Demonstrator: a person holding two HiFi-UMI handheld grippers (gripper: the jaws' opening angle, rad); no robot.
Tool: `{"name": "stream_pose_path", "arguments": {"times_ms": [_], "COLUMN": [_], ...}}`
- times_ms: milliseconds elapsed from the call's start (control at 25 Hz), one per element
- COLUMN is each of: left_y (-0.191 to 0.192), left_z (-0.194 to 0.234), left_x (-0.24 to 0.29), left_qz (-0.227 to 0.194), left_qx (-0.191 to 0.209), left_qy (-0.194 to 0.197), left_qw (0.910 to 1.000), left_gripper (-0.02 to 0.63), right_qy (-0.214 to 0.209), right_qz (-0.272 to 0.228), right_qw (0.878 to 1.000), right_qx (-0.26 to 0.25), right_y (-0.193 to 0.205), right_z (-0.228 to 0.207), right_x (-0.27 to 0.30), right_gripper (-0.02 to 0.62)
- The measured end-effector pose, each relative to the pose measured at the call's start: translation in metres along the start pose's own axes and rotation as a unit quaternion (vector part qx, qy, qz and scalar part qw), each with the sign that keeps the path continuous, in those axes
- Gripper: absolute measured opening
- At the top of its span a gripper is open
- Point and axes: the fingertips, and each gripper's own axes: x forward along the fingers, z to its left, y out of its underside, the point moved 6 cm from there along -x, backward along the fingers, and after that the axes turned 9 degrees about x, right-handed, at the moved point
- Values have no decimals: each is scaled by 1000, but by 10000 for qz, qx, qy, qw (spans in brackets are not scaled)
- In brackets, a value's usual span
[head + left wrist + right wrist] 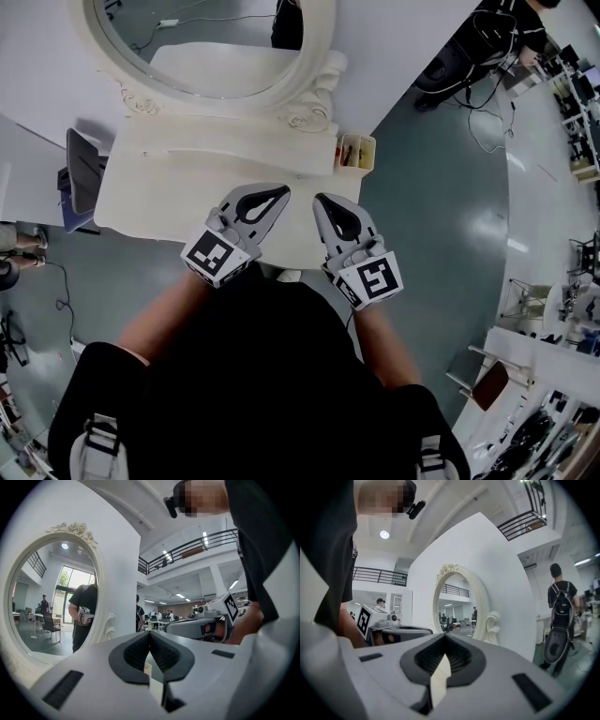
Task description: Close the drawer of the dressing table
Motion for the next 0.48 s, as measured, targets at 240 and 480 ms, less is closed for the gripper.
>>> {"name": "stream_pose_path", "arguments": {"times_ms": [240, 480], "left_y": [-3, -6], "left_z": [-1, -2], "left_x": [-2, -1], "left_qz": [12, -45], "left_qx": [5, 32], "left_qy": [-65, -19], "left_qw": [10000, 10000], "left_gripper": [-6, -6], "right_qy": [-28, -20], "right_qz": [-7, -34], "right_qw": [10000, 10000], "right_qx": [5, 36], "right_y": [-1, -3], "right_z": [2, 2], "right_x": [-1, -2], "right_gripper": [3, 3]}}
